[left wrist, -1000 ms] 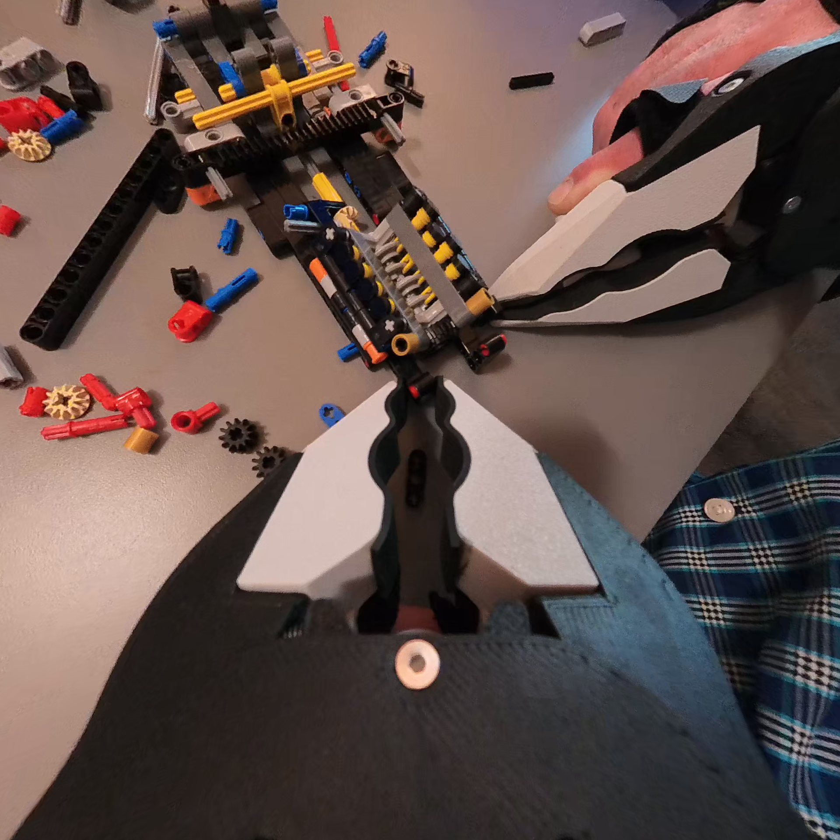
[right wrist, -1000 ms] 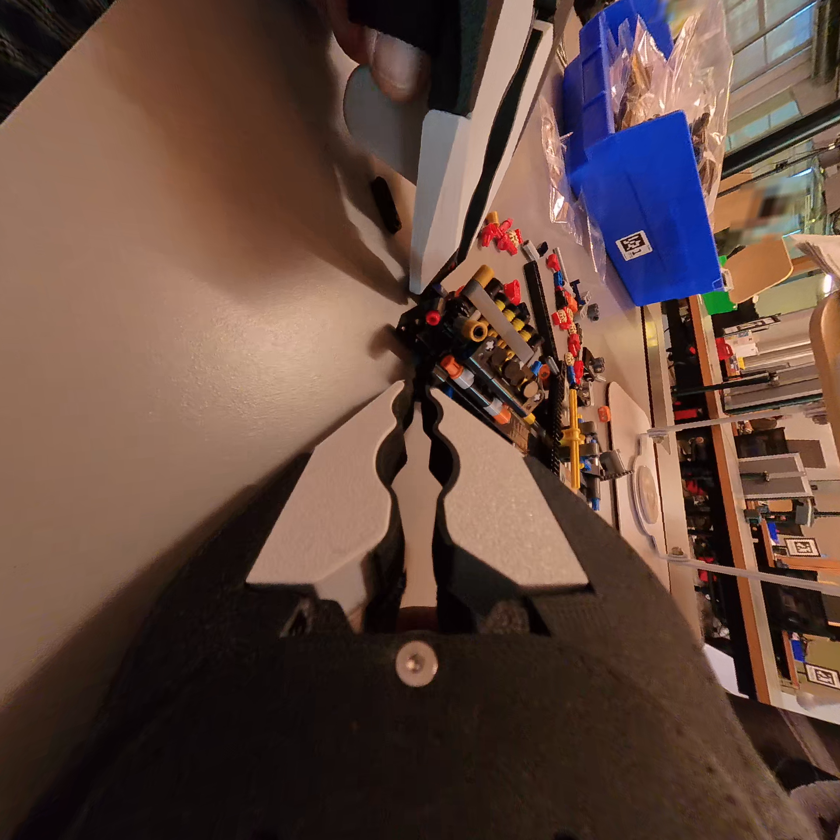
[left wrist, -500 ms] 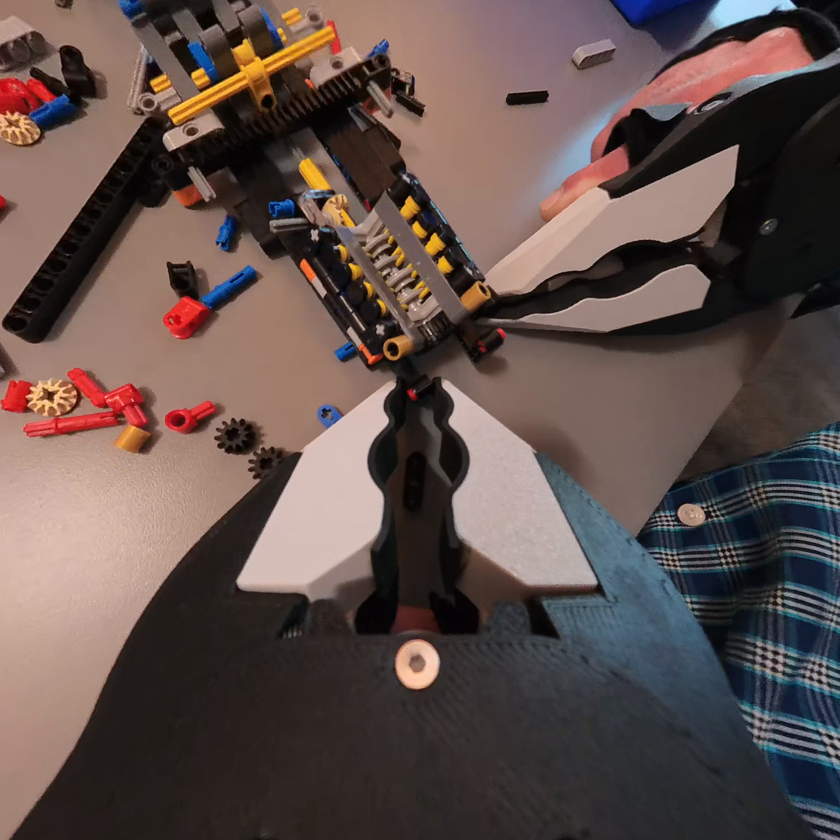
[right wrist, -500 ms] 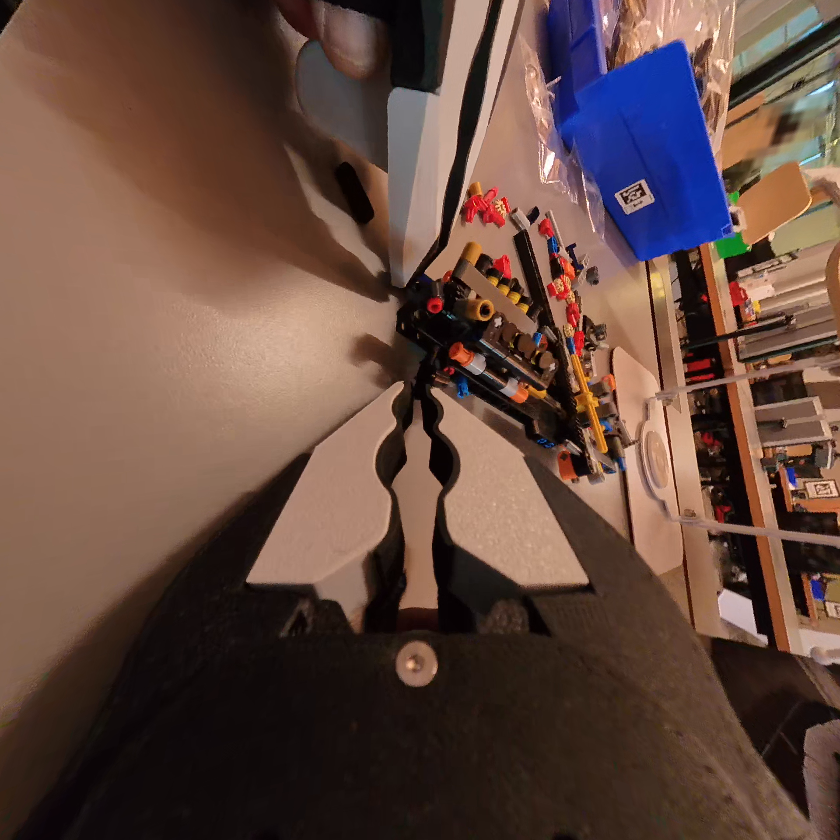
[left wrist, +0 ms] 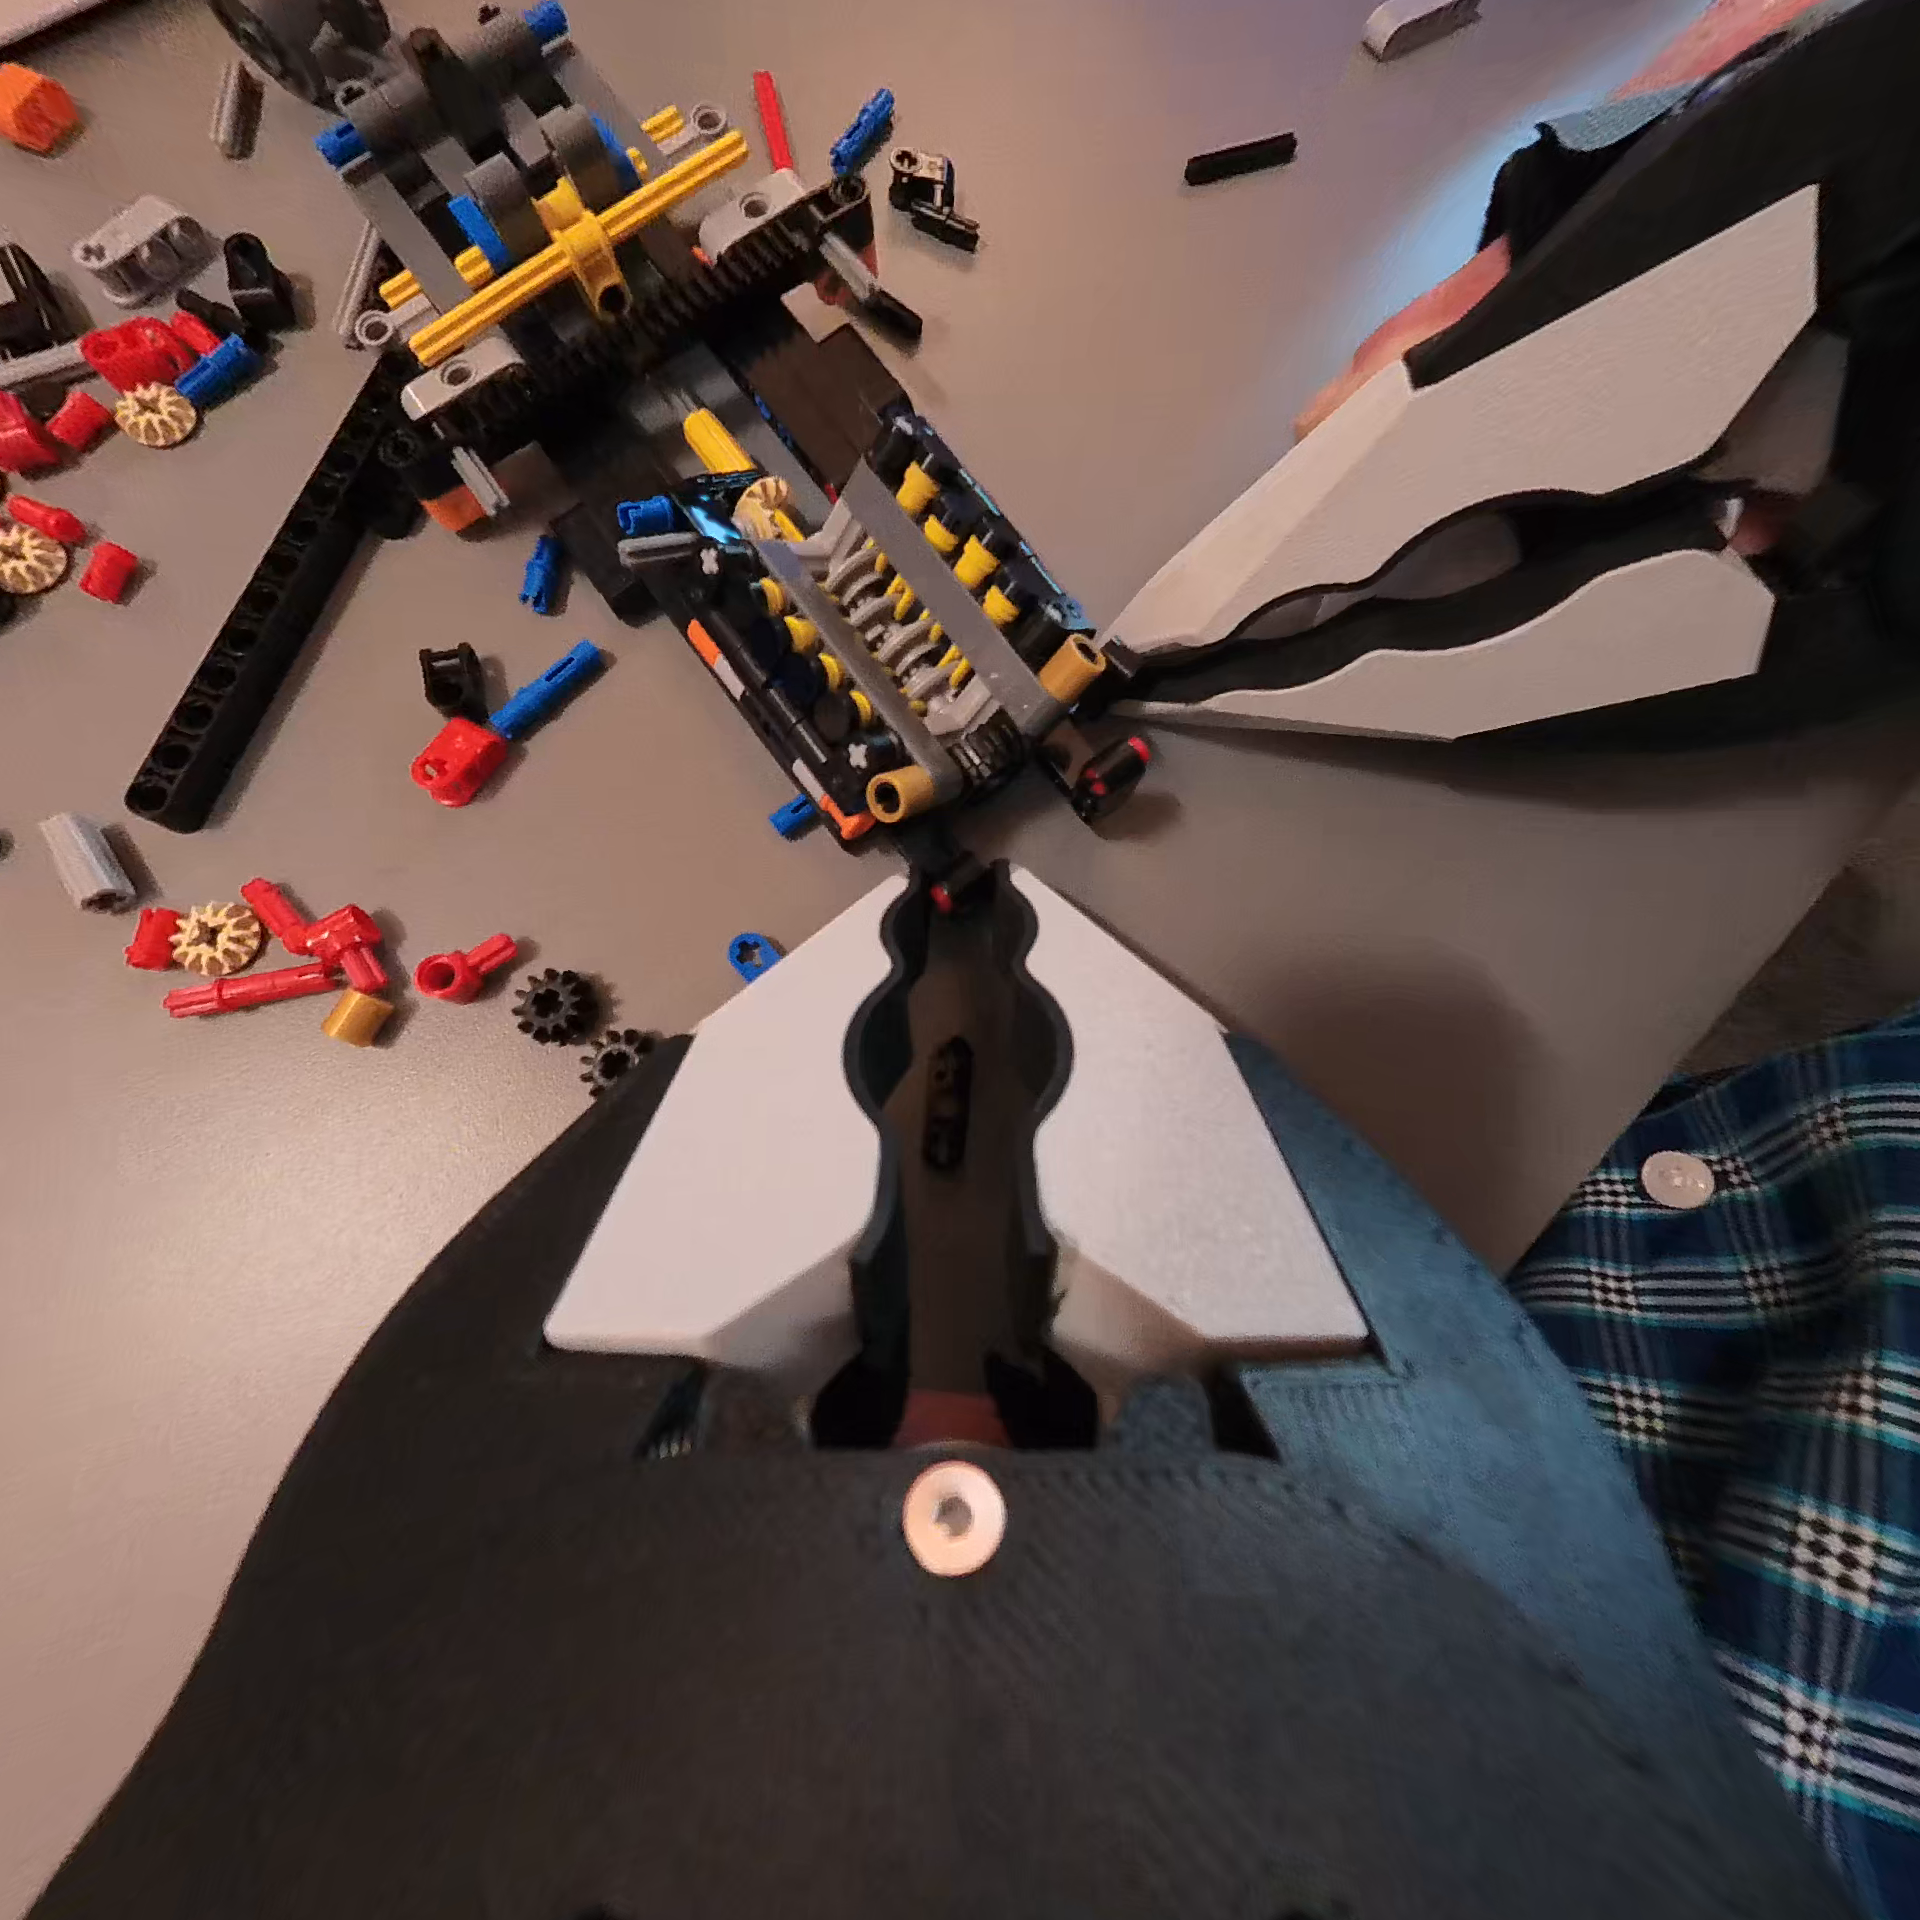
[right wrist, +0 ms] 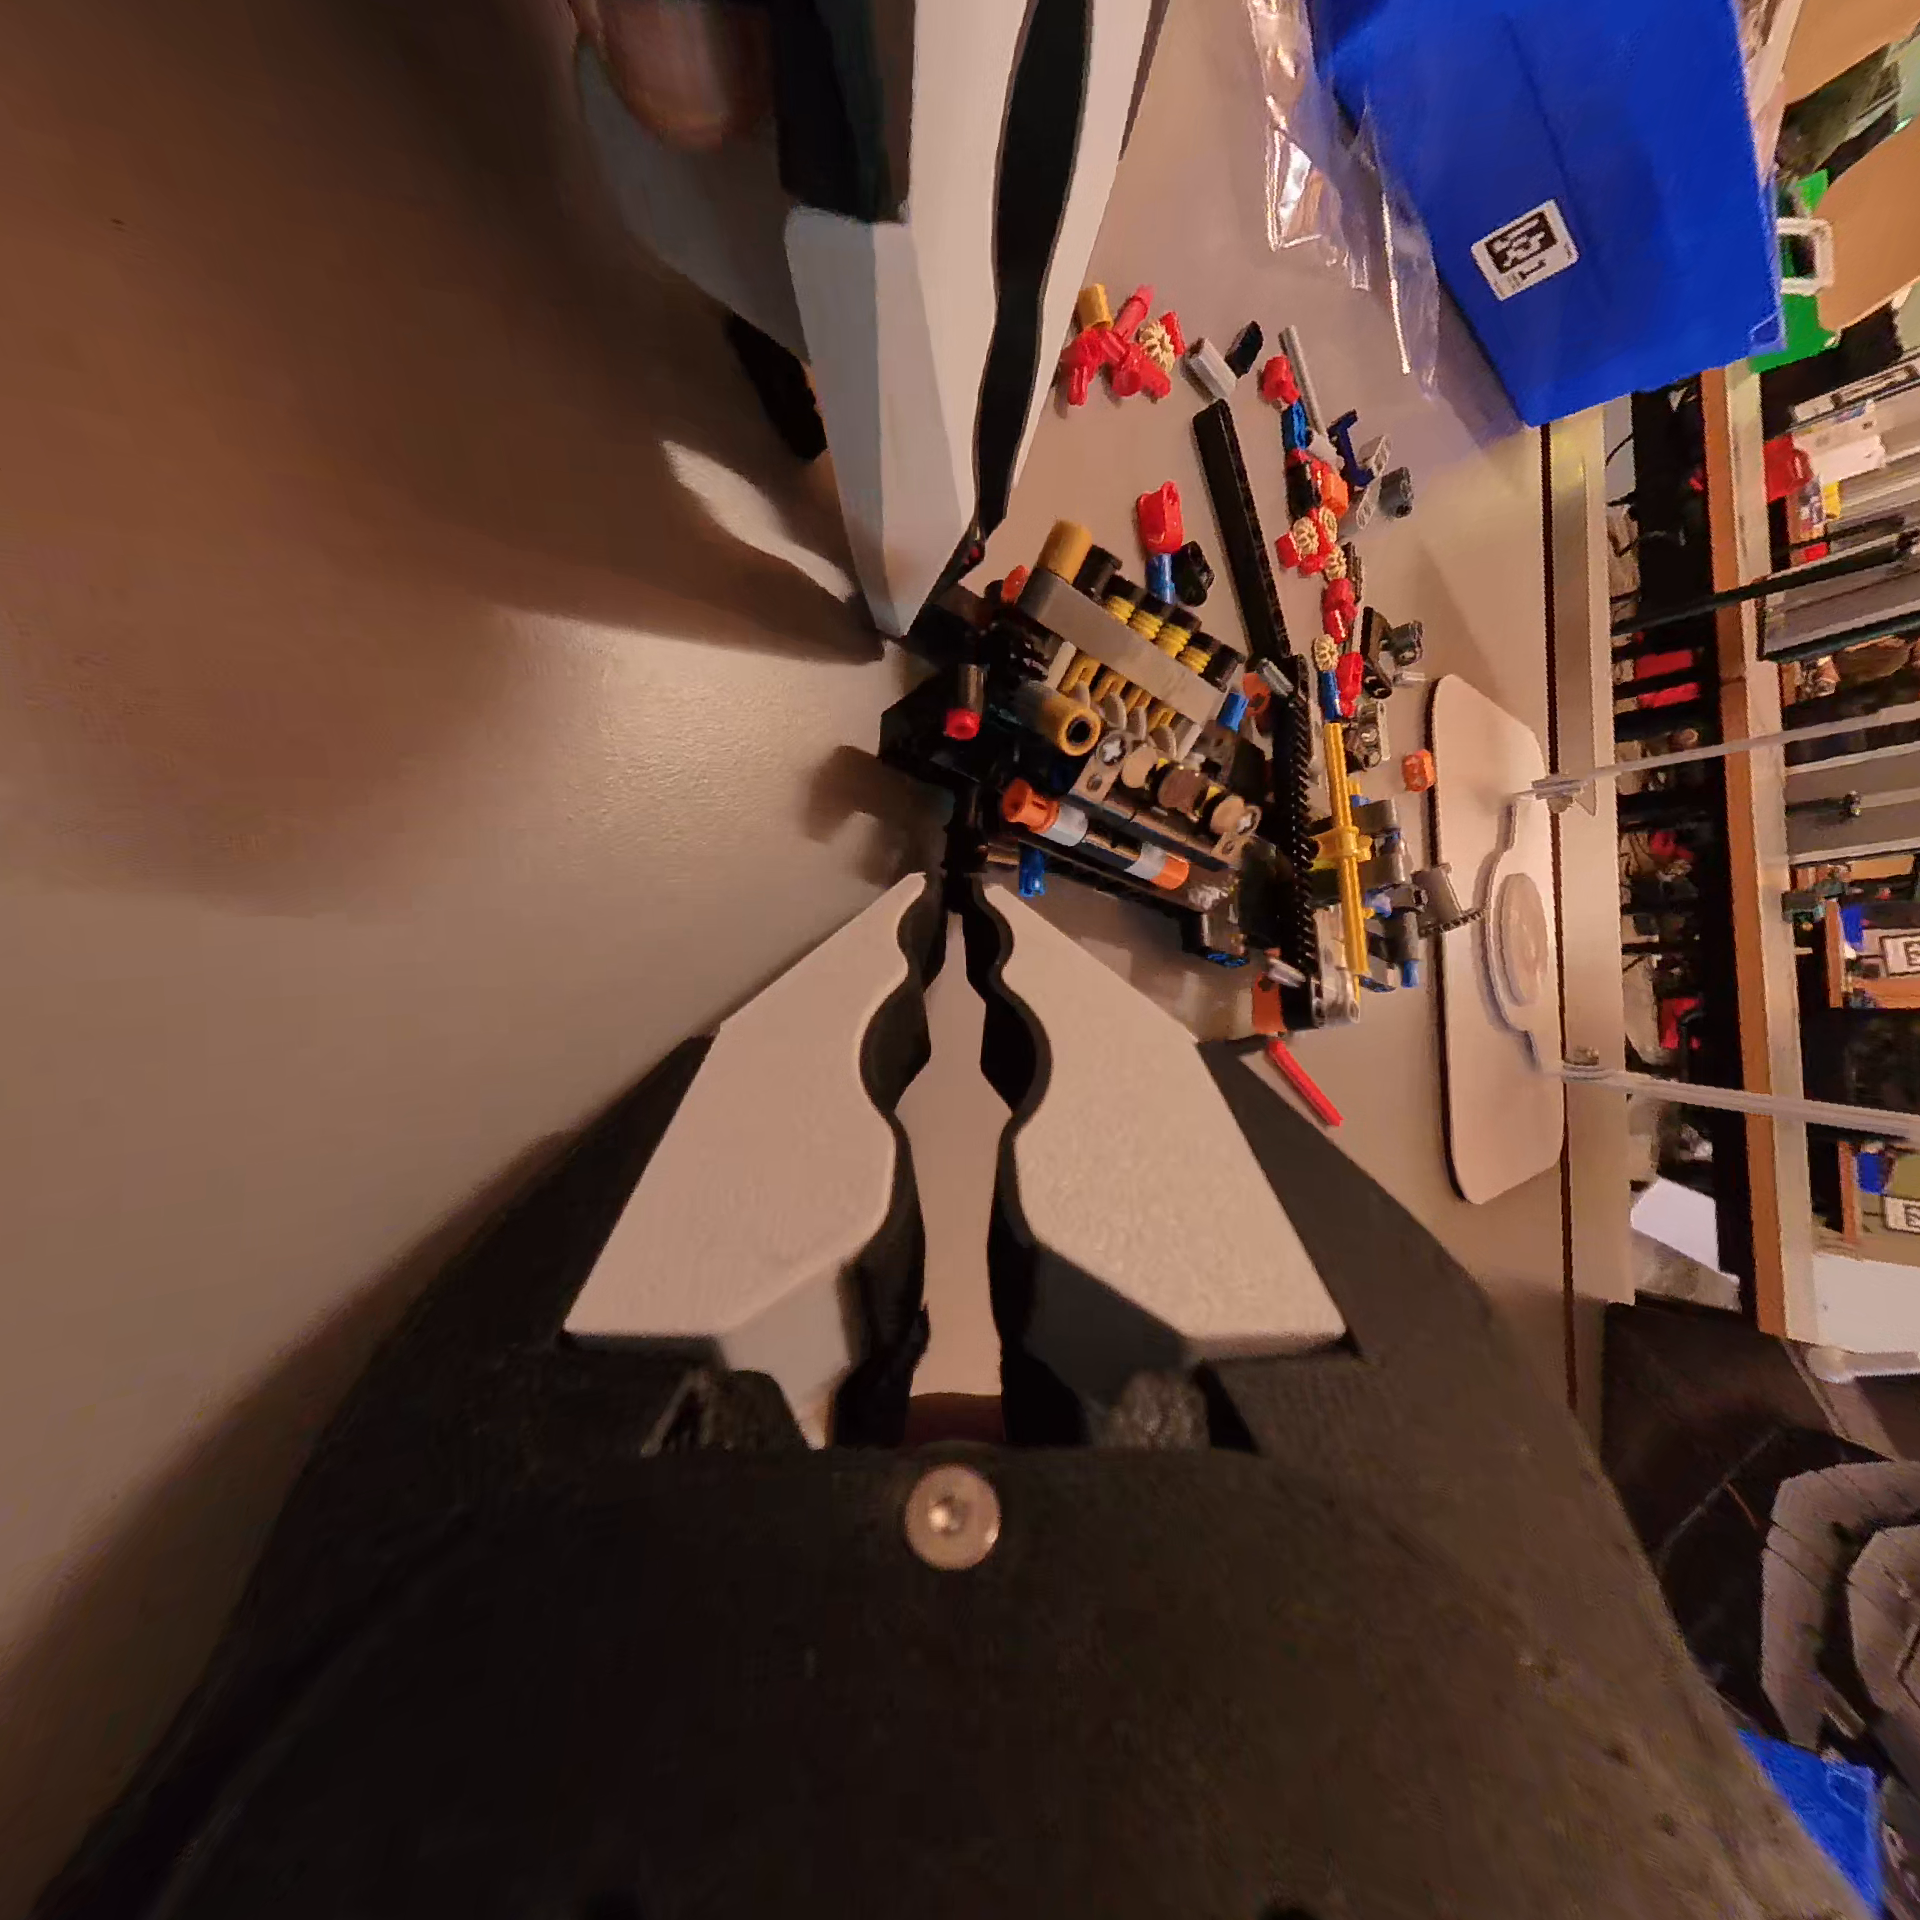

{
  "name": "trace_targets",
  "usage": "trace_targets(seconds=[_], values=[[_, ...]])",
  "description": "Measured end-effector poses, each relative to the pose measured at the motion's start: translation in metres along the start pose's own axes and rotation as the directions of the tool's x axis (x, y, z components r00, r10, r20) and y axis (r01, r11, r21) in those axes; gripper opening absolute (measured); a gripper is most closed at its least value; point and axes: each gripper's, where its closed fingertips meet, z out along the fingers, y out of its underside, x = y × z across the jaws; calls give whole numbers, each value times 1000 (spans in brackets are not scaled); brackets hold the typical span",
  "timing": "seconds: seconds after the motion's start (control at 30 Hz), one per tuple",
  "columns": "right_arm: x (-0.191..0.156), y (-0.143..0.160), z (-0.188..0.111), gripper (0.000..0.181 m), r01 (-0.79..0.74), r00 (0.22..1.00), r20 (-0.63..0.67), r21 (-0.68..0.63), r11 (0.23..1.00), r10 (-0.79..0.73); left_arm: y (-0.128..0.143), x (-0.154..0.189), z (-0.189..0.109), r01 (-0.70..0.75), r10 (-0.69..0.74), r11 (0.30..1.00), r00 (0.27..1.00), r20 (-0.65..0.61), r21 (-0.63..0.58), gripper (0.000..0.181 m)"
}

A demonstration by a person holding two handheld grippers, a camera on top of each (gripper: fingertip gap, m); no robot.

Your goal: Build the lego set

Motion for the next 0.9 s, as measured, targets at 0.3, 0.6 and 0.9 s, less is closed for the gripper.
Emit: trace_targets(seconds=[0.3, 0.6, 0.9], values=[[-1, 1, -2, 1, 5, 1000, -16, -103, 995, -7, 0, 0, 0, -36, 36, 999, 999, 34, -3, 10], [-3, 2, -4, 1, -27, 999, -51, -179, 983, 19, 0, 2, 1, -56, 56, 998, 997, 51, -5, 10], [-3, 1, -3, 1, -24, 998, -53, -174, 984, 15, 0, 2, 1, -64, 64, 998, 996, 57, -6, 10]])
